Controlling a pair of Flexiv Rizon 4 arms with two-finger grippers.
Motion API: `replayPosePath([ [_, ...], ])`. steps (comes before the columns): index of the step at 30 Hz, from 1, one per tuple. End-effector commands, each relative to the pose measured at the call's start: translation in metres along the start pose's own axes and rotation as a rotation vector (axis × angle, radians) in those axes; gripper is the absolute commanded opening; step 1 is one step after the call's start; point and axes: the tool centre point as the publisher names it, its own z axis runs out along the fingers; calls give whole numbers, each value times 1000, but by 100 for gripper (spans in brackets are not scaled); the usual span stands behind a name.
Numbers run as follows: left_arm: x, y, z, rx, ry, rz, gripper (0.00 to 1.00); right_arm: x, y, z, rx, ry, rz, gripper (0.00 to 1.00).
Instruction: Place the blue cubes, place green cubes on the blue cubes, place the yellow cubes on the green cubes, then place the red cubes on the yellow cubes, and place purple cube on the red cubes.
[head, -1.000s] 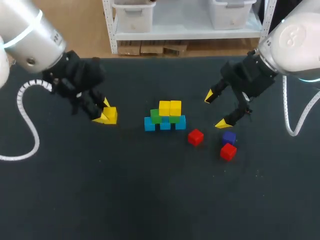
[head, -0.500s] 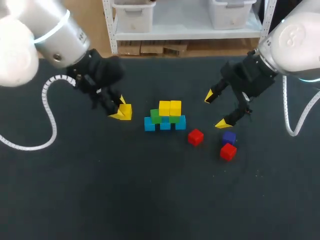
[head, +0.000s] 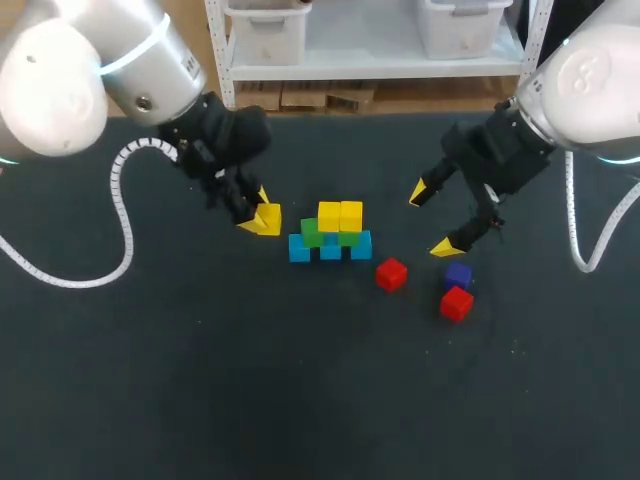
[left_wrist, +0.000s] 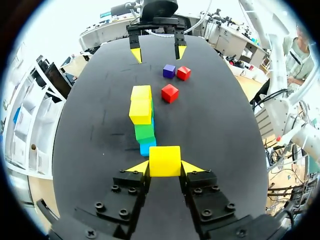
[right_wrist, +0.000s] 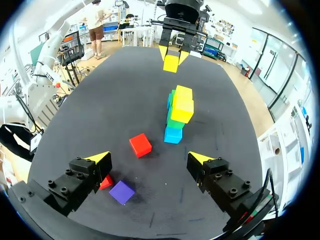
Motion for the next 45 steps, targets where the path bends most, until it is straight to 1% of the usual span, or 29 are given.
replayPosePath([
  [1, -4, 8, 8, 9, 2, -7, 0, 0, 0, 0, -1, -2, -1, 100],
  [15, -13, 15, 15, -4, 1, -31, 0, 0, 0, 0, -1, -2, -1, 100],
  [23, -17, 18, 20, -5, -15, -43, 0, 0, 0, 0, -1, -2, -1, 100],
  [45, -26, 29, 28, -12, -14, -39, 0, 0, 0, 0, -1, -2, -1, 100],
])
